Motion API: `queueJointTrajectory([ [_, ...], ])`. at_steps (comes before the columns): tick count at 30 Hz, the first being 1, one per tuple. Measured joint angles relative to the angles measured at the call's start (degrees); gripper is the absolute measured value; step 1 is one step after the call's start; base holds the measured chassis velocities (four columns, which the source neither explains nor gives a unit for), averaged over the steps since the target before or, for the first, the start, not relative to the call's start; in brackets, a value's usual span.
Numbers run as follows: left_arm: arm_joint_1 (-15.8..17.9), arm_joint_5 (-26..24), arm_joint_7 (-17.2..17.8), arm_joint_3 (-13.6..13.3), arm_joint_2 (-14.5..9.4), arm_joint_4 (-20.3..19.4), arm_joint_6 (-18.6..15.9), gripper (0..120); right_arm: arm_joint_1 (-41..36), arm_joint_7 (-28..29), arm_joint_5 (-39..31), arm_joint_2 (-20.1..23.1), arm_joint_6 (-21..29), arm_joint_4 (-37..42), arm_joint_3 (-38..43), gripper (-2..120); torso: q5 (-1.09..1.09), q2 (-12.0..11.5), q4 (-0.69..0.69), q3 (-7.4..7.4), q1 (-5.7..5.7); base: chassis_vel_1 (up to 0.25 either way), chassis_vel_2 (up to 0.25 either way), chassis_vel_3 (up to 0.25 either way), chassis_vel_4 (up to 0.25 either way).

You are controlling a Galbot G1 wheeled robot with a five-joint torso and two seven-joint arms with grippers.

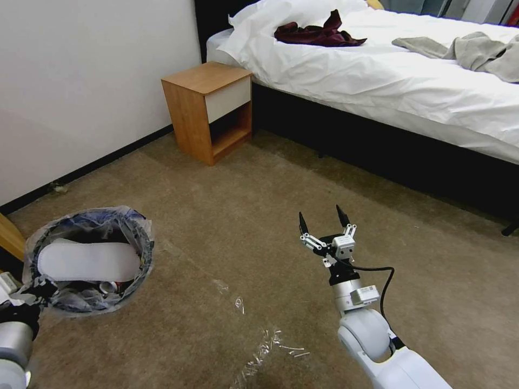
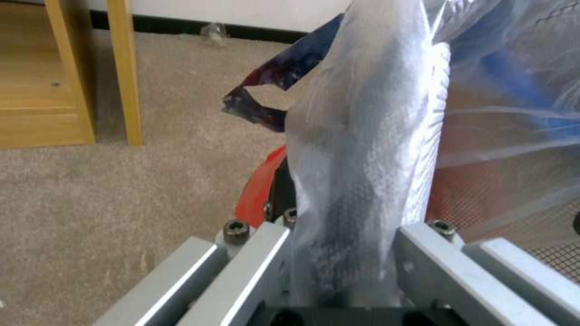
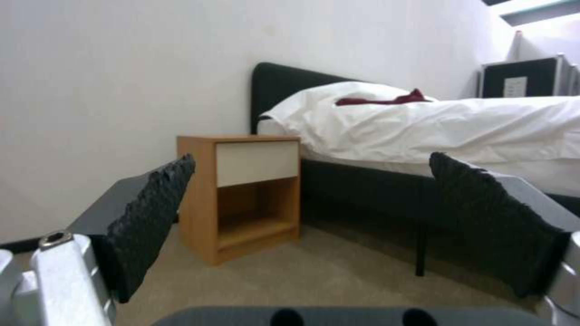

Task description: Pick up the trash bin and place the garbage on the floor into it.

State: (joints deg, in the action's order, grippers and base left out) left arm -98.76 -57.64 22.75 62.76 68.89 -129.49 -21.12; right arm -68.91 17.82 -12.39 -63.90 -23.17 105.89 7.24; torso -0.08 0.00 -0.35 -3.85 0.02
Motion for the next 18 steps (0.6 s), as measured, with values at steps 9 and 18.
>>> queueJointTrajectory([
  [9, 0.34, 1.18, -0.92, -0.29, 0.28, -0.01, 0.41, 0, -0.02, -0.02, -2.68, -2.46, 0.94, 1.12, 7.64, 100, 0.0, 0.0, 0.0, 0.0, 0.0, 0.0, 0.0, 0.0, 0.0],
  [18, 0.38, 2.29, -1.77, -0.43, 0.4, 0.19, 0.73, 0, -0.87, -0.21, -2.87, -3.72, 1.12, 2.17, 11.87, 100, 0.0, 0.0, 0.0, 0.0, 0.0, 0.0, 0.0, 0.0, 0.0],
])
